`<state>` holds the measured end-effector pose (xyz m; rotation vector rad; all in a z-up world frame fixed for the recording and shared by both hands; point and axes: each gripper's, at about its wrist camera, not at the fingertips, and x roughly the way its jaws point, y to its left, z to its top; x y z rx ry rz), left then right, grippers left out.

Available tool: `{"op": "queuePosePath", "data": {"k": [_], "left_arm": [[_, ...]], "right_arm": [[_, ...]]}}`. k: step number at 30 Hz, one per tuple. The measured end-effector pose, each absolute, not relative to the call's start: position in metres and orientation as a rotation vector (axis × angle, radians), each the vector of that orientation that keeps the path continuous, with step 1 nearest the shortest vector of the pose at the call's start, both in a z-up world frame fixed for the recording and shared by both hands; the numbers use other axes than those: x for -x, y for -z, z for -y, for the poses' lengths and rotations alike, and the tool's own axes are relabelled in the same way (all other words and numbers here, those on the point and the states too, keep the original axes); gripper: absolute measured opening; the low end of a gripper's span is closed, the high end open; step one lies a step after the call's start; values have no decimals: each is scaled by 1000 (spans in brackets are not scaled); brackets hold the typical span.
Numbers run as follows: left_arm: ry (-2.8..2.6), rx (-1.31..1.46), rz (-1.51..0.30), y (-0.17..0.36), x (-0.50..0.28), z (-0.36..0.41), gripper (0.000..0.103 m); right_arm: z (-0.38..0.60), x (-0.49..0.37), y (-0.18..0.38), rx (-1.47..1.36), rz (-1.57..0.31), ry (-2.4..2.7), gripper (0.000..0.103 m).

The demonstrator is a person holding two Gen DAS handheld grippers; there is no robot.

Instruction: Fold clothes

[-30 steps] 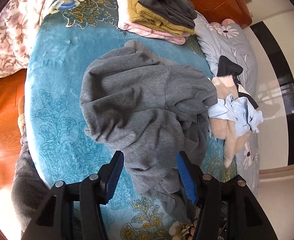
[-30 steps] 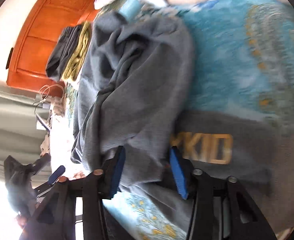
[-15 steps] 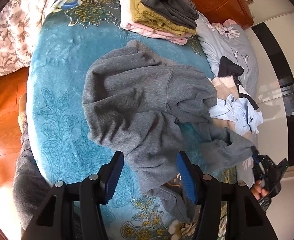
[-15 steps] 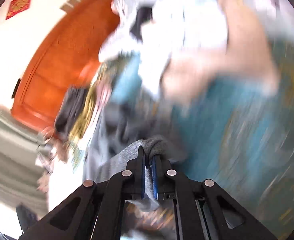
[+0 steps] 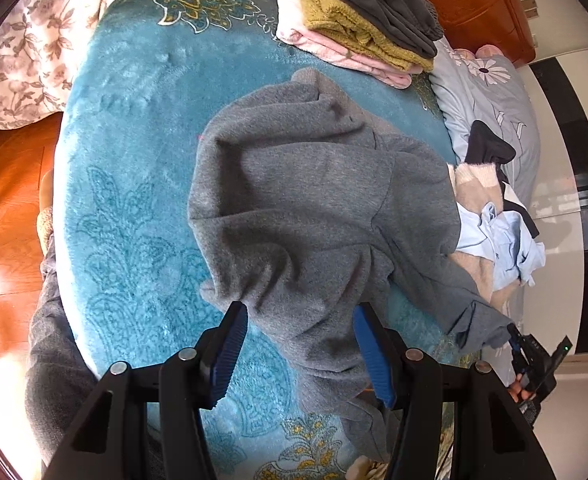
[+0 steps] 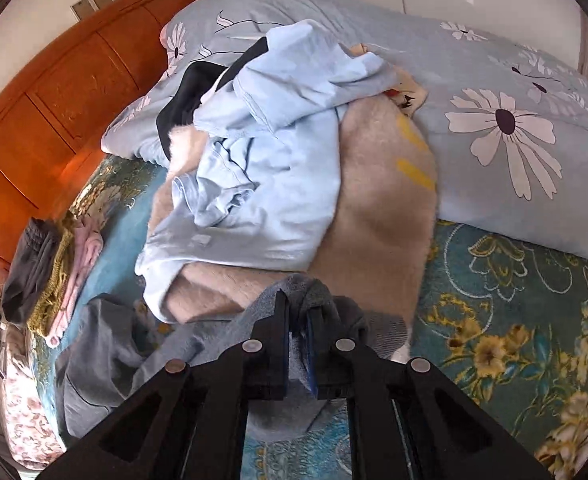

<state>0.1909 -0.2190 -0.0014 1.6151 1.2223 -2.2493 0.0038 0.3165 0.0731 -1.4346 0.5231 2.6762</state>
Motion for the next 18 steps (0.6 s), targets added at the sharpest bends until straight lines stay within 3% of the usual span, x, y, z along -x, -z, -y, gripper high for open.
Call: {"op": "queuePosePath", "data": {"k": [3,5,6,10,13,18], "left_arm": [[2255,-1579,-1177,1,-182,236,59],[2246,-1546,-1158,2,-174,250,60],[2236,-1534,-1149,5,-169,258,60],[2214,-1517,-1073,17,-147,284,63],[2180,-1536,-1002,36,-129,296,67],[2127,-1592,-1055,65,-117,299,67]], "right_arm": [[-324,-26,-80,1403,-481,-2692,20],[-322,-50,-89,1386,-398,-2725,48],[-317,-66,-91,1396,-349,-2750,52],[-287,-134,-64,1648,-254,-2808,55],[-265,-186,-32,1929,-312,-2779,55],[-220,-237,-7,2213,-194,-2781,56]]}}
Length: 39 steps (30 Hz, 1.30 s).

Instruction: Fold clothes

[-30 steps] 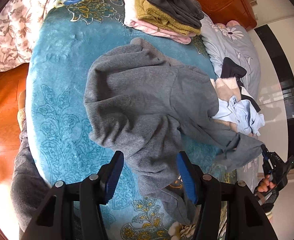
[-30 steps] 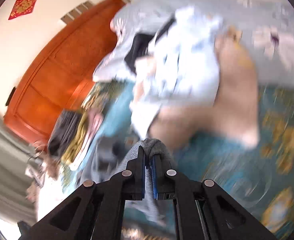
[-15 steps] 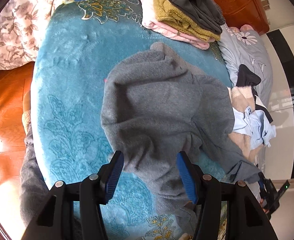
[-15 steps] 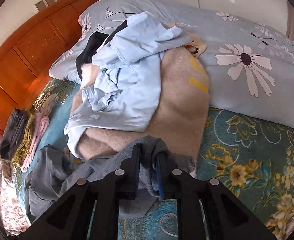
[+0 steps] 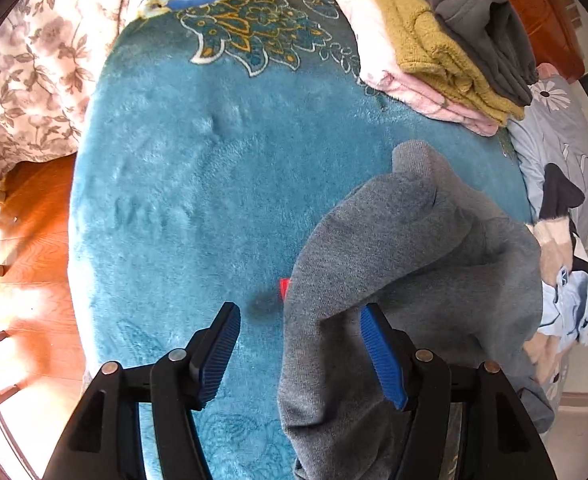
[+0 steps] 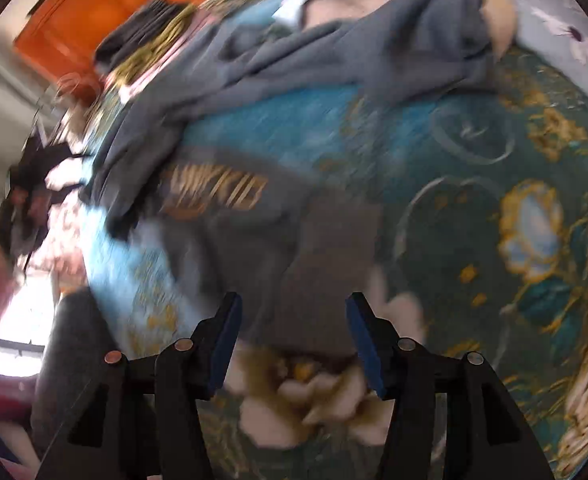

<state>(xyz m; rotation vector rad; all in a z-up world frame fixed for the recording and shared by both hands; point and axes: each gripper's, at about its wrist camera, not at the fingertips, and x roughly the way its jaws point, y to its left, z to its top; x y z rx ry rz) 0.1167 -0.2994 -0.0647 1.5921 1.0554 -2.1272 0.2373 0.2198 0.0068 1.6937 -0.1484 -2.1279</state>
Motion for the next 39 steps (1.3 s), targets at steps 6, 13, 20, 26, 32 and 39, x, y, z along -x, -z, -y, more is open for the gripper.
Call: {"op": "queuePosePath", "data": {"k": [6,13,20,26,32,39], "left_arm": [[2113,-1611,-1093,74,-118,286,67],[2132,-1632,-1019,65,-111,269,61],[2201,-1602,-821,37,-118,257,10],[2335,-1420,-821,-30,-138,253,10],[2461,-1338,-837,-88,-171,247,10],[2395,-1474,-821,-58,-173,227,10]], "right_arm": [[-173,-237,-1,-1619,20,2050,56],[-134,-237,22,-1723,-176,2029,53],[-152,-222,6,-1741,-62,2098,6],[-175,-215,-60,-1556,45,2157,5],[-233,-228,-126,-1384,322,2161,4],[-352,-231,-151,-1374,543,2408,4]]}}
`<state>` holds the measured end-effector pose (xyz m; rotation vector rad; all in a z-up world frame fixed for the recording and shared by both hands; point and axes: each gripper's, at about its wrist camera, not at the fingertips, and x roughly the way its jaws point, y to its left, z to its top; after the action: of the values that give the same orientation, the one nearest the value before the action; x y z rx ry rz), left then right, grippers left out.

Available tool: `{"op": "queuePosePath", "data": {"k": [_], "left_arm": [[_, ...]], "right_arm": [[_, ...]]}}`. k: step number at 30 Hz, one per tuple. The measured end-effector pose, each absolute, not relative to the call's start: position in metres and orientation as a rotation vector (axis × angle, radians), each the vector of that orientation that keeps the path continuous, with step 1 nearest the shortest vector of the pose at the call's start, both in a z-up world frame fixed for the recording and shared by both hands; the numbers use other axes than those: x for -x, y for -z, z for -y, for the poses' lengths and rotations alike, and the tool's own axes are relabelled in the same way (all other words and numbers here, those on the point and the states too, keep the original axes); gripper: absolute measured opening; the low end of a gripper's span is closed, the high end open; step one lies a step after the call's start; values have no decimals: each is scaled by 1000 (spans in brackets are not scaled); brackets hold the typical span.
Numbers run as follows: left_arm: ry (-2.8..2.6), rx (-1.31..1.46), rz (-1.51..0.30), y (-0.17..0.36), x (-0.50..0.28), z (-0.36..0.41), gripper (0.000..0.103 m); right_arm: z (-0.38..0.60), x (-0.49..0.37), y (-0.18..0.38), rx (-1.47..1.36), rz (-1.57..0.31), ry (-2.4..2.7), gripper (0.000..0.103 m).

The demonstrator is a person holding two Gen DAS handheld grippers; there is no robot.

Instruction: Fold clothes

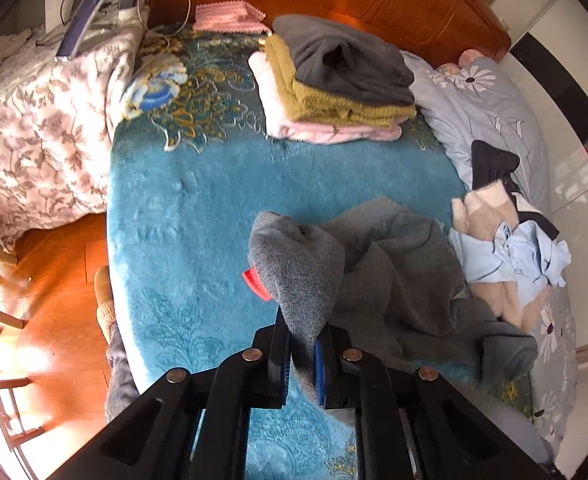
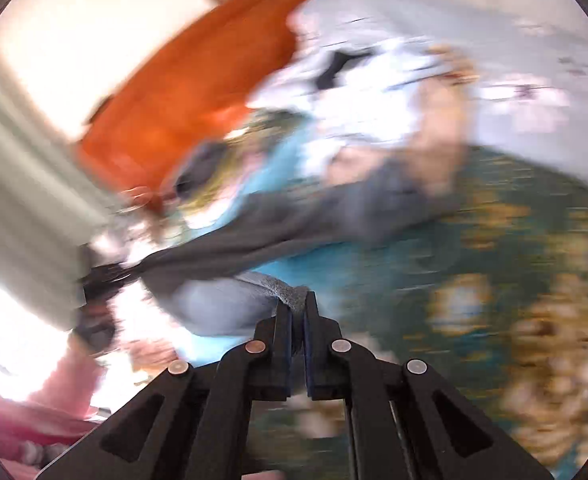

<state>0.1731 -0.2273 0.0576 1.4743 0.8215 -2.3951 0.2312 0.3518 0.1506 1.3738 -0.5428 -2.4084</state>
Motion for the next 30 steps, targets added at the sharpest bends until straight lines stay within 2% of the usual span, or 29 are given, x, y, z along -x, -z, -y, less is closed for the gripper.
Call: {"op": "queuePosePath", "data": {"k": [5,8,12,19,22,24,25,26,28,30], "left_arm": [[2304,-1615,-806,-14,-181,204,10],[2261,-1637,-848,2,-189,205,10],[2235,-1648,-935,14,-200,204,10],[2255,-1719,-899,28,-214,187,12],[2255,-1709,-984,31,-214,193,14],[2272,-1703,-1007,28,-213,196,20],[2286,-1699,-1024,26,-212,197,27],[2299,-1695,-1054,24,-212,199,37],[2320,-1679,-1145,21,-212,206,55],[2311,-1665,-1227,22,-212,215,56]], "right_arm": [[-388,-198,-56,-1690,704,2389,4],[-401,-186,-21,-1767,764,2392,4],[-410,-172,-11,-1747,777,2454,4],[-408,-151,-2,-1800,677,2527,4],[-406,-153,3,-1823,649,2511,5],[-408,-160,-2,-1804,672,2525,10],[-410,-164,-4,-1794,685,2537,19],[-411,-167,-7,-1782,693,2557,33],[-416,-177,-17,-1750,707,2604,43],[-422,-190,-28,-1715,735,2637,45]]}}
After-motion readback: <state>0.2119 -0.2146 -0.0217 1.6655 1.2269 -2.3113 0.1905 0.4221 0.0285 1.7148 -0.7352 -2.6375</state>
